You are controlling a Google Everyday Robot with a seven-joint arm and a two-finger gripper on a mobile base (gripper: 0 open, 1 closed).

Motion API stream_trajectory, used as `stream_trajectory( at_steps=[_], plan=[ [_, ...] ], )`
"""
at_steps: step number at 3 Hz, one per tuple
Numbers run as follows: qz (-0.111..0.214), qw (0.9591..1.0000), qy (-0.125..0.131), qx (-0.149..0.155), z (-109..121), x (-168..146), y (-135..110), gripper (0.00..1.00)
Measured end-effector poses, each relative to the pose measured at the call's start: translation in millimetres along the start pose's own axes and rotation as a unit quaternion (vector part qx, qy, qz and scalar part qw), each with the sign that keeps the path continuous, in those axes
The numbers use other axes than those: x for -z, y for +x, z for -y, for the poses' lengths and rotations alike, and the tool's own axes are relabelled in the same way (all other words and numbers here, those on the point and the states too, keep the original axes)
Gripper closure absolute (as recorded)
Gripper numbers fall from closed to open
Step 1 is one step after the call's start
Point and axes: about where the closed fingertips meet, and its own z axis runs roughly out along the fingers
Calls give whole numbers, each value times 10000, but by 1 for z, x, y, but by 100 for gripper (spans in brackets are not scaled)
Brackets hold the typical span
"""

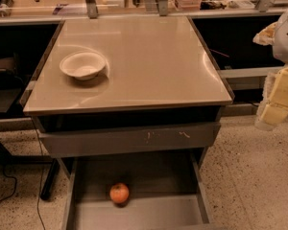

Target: Pick orange from middle drawer and place on counter

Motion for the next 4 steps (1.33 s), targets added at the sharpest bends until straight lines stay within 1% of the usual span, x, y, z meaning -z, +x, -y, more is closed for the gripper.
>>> stream_trajectory(
  at_steps=[1, 2, 3, 4],
  plan=[
    [-1, 10000, 32, 10, 0, 1, 0, 0],
    [128, 9998, -139, -38, -19, -24, 1, 0],
    [628, 9964, -546, -191, -61, -83, -11, 0],
    [849, 9890, -1192, -229, -104, -154, -23, 0]
  ],
)
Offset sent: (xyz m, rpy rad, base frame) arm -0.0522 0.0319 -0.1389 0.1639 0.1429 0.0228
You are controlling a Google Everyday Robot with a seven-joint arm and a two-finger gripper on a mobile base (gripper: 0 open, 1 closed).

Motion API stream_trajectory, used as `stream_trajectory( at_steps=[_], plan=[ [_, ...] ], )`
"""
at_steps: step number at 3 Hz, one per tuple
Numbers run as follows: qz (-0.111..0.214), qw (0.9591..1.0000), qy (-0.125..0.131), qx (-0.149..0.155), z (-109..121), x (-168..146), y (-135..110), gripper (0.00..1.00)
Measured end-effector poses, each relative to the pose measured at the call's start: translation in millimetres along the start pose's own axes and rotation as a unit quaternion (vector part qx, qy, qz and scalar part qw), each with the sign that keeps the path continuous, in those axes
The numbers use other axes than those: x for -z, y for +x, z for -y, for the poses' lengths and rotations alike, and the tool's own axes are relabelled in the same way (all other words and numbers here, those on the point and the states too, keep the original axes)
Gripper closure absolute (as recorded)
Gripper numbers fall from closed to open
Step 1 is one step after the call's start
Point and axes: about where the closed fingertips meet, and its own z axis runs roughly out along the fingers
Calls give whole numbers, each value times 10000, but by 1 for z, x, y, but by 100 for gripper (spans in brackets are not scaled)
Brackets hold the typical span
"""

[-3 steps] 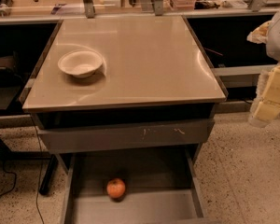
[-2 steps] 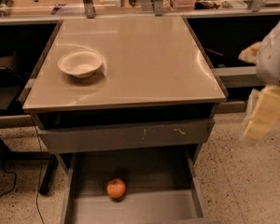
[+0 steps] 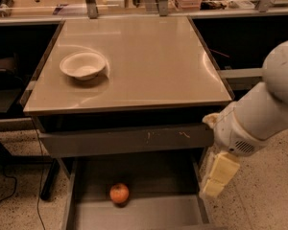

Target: Pick orange from middle drawer and place on counter

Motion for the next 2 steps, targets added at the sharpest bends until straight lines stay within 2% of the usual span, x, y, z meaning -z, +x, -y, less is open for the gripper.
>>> stream_trajectory(
  at_steps=[1, 2],
  plan=[
    [-49, 10000, -77, -22, -6, -8, 5, 0],
    [78, 9999, -137, -31, -9, -17, 5, 0]
  ],
)
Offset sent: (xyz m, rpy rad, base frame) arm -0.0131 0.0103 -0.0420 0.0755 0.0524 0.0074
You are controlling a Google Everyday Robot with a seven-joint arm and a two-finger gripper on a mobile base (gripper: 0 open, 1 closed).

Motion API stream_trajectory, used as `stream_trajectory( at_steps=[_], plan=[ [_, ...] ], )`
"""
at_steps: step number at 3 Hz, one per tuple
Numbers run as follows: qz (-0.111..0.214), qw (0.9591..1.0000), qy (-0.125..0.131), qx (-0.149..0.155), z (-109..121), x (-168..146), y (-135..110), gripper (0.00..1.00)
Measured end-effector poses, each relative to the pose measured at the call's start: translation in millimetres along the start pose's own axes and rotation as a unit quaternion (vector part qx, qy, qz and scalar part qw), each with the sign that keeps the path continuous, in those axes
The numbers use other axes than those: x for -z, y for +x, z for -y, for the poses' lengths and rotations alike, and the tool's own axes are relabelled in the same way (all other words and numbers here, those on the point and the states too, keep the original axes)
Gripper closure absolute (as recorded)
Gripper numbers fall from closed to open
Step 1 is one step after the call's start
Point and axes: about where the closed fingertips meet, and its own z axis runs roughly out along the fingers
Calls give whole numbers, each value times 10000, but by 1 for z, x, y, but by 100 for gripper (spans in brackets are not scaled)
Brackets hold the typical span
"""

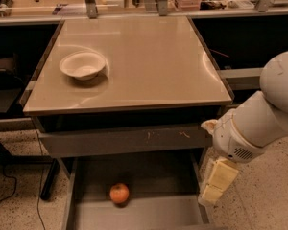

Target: Pick orange from middle drawer and place on counter

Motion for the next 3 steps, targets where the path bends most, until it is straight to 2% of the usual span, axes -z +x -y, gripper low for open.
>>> stream_trajectory(
  at_steps=[1, 2, 3],
  plan=[
    [514, 9978, -412, 115, -11, -58, -10, 0],
    [971, 9929, -658, 200, -4, -122, -22, 0],
    [1119, 9895, -914, 13, 1, -172, -23, 0]
  ],
)
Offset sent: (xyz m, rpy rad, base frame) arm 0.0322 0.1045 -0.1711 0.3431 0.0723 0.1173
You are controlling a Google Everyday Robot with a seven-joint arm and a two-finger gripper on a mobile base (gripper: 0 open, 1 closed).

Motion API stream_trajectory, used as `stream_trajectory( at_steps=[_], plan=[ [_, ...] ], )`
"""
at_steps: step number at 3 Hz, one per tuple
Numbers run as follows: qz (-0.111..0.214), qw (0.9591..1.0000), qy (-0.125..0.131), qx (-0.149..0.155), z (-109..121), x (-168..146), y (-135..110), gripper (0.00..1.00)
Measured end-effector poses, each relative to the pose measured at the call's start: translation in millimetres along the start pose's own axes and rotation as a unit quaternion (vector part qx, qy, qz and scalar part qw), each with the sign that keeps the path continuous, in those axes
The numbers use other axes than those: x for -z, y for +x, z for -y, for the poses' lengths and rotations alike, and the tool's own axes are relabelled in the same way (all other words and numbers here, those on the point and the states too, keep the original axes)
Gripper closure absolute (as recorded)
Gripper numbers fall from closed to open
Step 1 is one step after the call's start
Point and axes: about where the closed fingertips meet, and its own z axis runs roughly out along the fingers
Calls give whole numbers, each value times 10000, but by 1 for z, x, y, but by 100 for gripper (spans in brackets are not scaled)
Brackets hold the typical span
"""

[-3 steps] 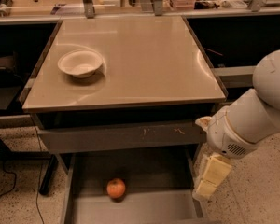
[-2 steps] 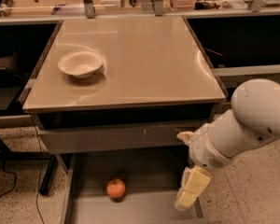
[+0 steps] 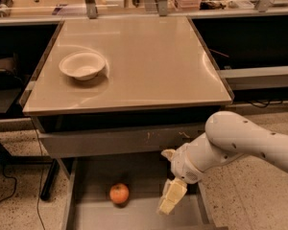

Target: Pick orange from middle drawer and place on counter

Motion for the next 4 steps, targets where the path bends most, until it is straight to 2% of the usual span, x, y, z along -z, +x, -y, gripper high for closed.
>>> stream_trajectory(
  at_steps=[1, 2, 3, 4],
  plan=[
    [28, 10000, -39, -36, 1, -6, 2, 0],
    [10, 9999, -90, 51, 0, -27, 6, 0],
    [262, 9989, -180, 331, 13, -73, -3, 0],
    [459, 9976, -278, 440, 30, -122, 2, 0]
  ],
)
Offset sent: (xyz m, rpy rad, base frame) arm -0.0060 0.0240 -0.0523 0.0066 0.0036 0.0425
